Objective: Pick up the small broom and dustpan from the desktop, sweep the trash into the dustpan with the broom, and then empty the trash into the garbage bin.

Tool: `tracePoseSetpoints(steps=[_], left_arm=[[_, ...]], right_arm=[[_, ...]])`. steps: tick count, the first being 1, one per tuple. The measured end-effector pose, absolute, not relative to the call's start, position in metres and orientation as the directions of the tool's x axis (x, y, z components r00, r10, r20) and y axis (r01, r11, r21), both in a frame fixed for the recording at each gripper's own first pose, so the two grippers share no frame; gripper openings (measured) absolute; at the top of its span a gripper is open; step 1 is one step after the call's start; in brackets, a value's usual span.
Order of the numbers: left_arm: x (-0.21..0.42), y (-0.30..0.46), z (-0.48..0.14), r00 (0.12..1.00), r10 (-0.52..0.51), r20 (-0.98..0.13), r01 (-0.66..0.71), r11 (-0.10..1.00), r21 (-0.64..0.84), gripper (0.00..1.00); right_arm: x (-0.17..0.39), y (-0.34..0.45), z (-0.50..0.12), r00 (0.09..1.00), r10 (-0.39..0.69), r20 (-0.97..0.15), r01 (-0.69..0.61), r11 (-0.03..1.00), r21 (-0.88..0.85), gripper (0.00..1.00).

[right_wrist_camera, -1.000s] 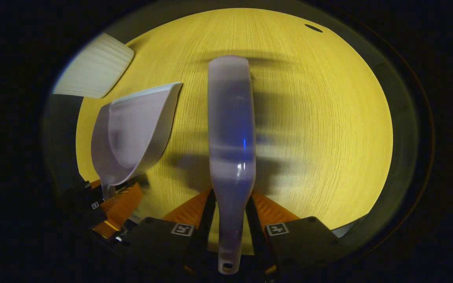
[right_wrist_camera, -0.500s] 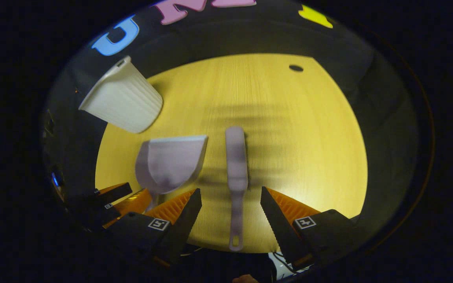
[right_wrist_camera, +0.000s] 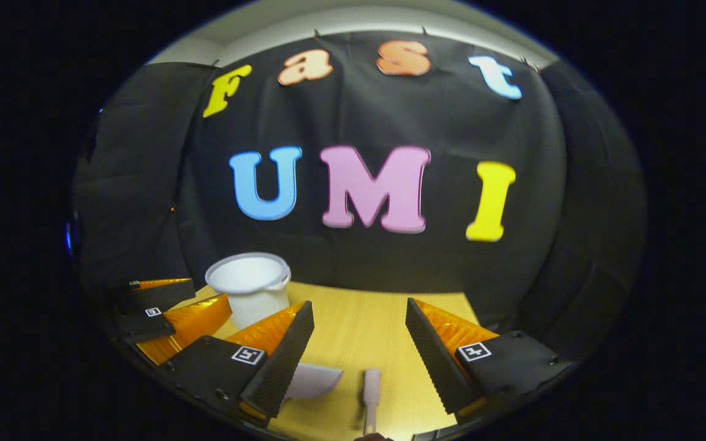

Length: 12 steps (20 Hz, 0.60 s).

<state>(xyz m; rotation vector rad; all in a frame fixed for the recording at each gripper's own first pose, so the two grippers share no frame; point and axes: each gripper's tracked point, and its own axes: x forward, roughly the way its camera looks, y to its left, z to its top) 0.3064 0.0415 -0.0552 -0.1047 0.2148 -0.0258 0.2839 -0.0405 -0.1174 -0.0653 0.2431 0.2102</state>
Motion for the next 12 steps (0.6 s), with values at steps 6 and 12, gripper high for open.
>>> tracePoseSetpoints(steps=[6,12], left_arm=[[0.3038,0.031,-0.0609,0.996,-0.016,-0.09,0.009,0.998,-0.069,0.8],[0.3069,0.0348,-0.058,0.994,-0.015,-0.107,0.006,0.997,-0.081,0.8]], right_arm=[[0.2807,-0.0438,-0.1145,0.984,0.175,-0.045,-0.177,0.983,-0.043,0.99],[0.2819,-0.0455,-0.1145,0.986,0.14,-0.088,-0.141,0.99,-0.009,0.99]])
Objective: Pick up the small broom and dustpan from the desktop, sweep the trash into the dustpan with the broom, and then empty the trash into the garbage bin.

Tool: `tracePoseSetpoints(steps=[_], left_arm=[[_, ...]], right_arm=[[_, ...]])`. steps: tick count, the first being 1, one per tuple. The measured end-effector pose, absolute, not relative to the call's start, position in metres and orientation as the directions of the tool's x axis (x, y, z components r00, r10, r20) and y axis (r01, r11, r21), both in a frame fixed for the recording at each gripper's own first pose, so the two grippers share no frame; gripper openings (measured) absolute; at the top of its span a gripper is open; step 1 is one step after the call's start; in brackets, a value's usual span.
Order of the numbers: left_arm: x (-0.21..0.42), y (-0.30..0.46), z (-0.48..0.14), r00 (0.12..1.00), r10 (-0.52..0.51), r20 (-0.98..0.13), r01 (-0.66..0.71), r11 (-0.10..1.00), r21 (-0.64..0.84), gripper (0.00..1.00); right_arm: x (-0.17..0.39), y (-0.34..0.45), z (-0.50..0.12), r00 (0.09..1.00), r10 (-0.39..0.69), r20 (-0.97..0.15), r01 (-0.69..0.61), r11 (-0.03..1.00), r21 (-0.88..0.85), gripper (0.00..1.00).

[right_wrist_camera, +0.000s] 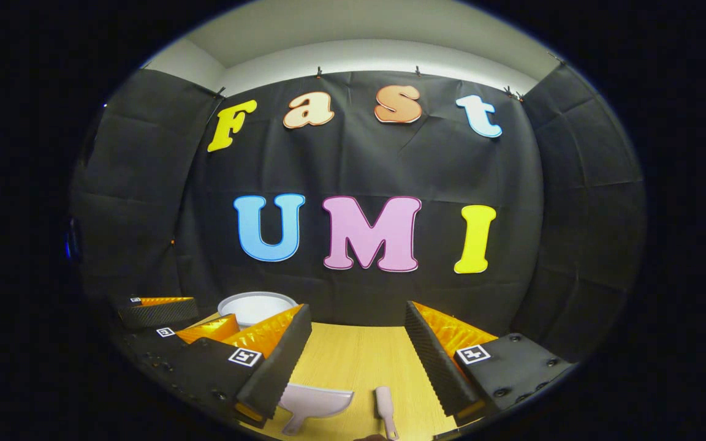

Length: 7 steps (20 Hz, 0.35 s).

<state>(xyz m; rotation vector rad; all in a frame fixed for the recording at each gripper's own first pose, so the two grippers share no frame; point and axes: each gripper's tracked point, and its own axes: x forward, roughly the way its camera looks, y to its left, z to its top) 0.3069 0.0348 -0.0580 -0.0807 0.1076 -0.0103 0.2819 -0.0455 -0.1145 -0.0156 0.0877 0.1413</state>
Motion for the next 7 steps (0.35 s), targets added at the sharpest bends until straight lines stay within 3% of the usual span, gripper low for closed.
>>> tracePoseSetpoints(steps=[5,6,7], left_arm=[[0.3105,0.0326,-0.0583,0.991,-0.012,-0.13,0.0,0.995,-0.098,0.8],[0.3116,0.034,-0.0582,0.991,-0.013,-0.135,-0.001,0.995,-0.1,0.8],[0.3134,0.0323,-0.058,0.99,-0.012,-0.14,-0.003,0.995,-0.103,0.8]], right_arm=[[0.2783,-0.0423,-0.1201,0.983,0.143,-0.117,-0.145,0.989,-0.009,0.99],[0.2797,-0.0412,-0.1222,0.982,0.144,-0.122,-0.146,0.989,-0.006,0.92],[0.2805,-0.0396,-0.1235,0.982,0.145,-0.123,-0.148,0.989,-0.01,0.92]])
